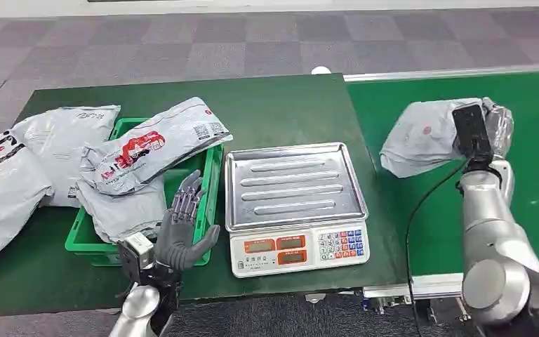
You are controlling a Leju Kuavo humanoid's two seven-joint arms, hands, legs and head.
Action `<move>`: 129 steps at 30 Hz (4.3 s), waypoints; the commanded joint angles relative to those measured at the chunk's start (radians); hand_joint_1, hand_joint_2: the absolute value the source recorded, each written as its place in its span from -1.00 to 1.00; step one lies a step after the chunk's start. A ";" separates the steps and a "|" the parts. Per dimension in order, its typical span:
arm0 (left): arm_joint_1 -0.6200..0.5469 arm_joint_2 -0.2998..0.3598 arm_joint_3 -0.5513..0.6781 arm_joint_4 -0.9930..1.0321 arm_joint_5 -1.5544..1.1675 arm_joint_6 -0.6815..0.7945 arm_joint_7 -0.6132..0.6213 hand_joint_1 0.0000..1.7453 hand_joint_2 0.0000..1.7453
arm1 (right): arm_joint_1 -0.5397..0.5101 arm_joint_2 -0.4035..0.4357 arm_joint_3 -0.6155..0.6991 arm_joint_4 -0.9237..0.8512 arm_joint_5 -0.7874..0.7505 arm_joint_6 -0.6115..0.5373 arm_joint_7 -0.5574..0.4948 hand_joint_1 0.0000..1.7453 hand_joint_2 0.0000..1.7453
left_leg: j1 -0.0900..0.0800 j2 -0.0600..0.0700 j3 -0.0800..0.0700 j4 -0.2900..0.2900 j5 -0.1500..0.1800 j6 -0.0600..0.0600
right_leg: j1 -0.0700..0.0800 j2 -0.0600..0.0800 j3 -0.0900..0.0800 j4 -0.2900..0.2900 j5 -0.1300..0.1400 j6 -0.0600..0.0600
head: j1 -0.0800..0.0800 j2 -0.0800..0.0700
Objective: Moved the parcel from conveyor to table for the left to box.
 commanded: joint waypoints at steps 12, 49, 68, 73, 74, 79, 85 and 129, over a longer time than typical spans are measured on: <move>-0.114 0.011 -0.009 0.076 0.050 -0.019 -0.024 -1.00 1.00 | 0.339 0.063 0.701 -0.728 0.233 -0.198 0.052 1.00 1.00 | 0.001 0.008 0.002 -0.001 -0.003 -0.002 | 0.001 0.009 -0.002 0.000 0.000 -0.001 | 0.000 0.000; -0.160 -0.005 -0.053 0.157 0.088 -0.031 -0.024 -1.00 1.00 | 0.244 0.064 1.270 -0.533 0.072 0.074 0.081 -0.88 1.00 | 0.003 0.007 0.004 -0.002 -0.001 -0.003 | 0.003 0.008 0.001 -0.003 0.001 -0.001 | 0.000 0.000; -0.190 -0.013 -0.043 0.190 0.096 -0.015 -0.024 -1.00 1.00 | 0.543 0.159 0.892 -0.708 -0.298 0.160 -0.072 -1.00 1.00 | 0.004 0.001 0.002 -0.002 0.000 -0.003 | 0.004 0.002 0.001 -0.002 -0.001 -0.001 | 0.000 0.000; -0.211 -0.022 -0.047 0.211 0.089 -0.026 -0.024 -1.00 1.00 | 0.608 0.182 0.827 -0.790 -0.302 0.150 -0.097 -1.00 1.00 | 0.003 0.003 0.001 -0.001 -0.001 -0.003 | 0.003 0.004 0.000 -0.001 0.000 -0.001 | 0.000 0.000; -0.209 -0.024 -0.046 0.210 0.088 -0.026 -0.024 -1.00 1.00 | 0.617 0.182 0.822 -0.802 -0.299 0.149 -0.097 -1.00 1.00 | 0.004 0.002 0.001 -0.001 -0.001 -0.003 | 0.004 0.003 0.000 -0.002 0.000 -0.001 | 0.000 0.000; -0.210 -0.025 -0.044 0.213 0.083 -0.032 -0.024 -1.00 1.00 | 0.640 0.192 0.799 -0.852 -0.326 0.176 -0.097 -1.00 1.00 | 0.003 0.004 0.001 -0.001 -0.001 -0.003 | 0.003 0.005 0.000 -0.002 0.000 -0.001 | 0.000 0.000; -0.225 -0.035 -0.030 0.232 0.072 -0.018 -0.024 -1.00 1.00 | 0.690 0.194 0.759 -1.079 -0.590 0.347 -0.097 -1.00 1.00 | 0.003 0.002 0.000 0.000 -0.002 -0.003 | 0.003 0.004 -0.001 0.000 -0.001 -0.001 | 0.000 0.000; -0.475 -0.181 -0.343 0.678 -0.531 0.338 0.202 -1.00 1.00 | 0.660 0.232 0.679 -1.169 -0.627 0.603 -0.097 -1.00 1.00 | 0.003 0.000 0.000 0.001 -0.001 -0.002 | 0.003 0.001 0.001 -0.002 0.000 0.000 | 0.000 0.000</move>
